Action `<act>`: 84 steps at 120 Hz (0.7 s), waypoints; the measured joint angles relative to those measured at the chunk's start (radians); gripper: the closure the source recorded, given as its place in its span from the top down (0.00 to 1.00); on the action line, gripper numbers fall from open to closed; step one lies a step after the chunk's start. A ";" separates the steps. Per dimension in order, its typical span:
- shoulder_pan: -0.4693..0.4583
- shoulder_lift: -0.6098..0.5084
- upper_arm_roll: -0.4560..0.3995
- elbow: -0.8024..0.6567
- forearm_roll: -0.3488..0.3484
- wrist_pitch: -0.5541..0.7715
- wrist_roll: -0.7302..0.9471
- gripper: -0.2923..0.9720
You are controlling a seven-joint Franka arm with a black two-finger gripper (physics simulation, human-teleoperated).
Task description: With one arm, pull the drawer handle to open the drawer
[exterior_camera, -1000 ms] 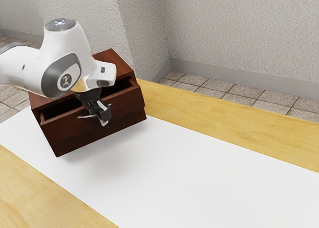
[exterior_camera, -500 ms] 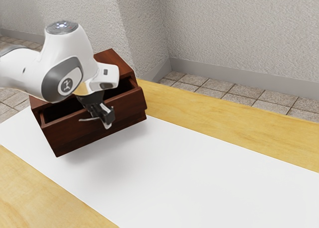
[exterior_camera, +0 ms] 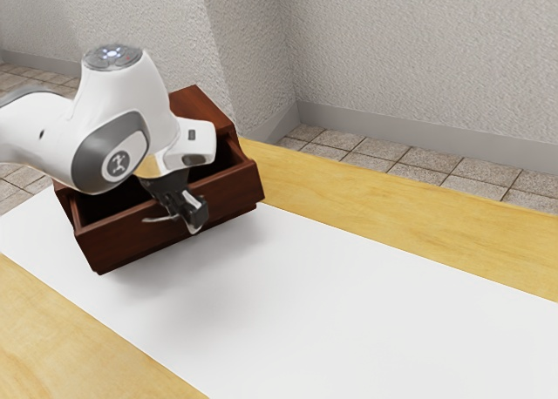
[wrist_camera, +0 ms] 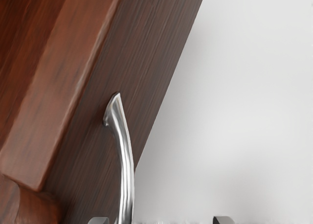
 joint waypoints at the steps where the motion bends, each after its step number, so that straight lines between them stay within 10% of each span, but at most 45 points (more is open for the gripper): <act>1: -0.001 -0.001 0.000 -0.002 0.000 0.001 -0.001 0.42; 84: -0.023 -0.041 -0.001 -0.044 -0.002 0.043 -0.061 0.36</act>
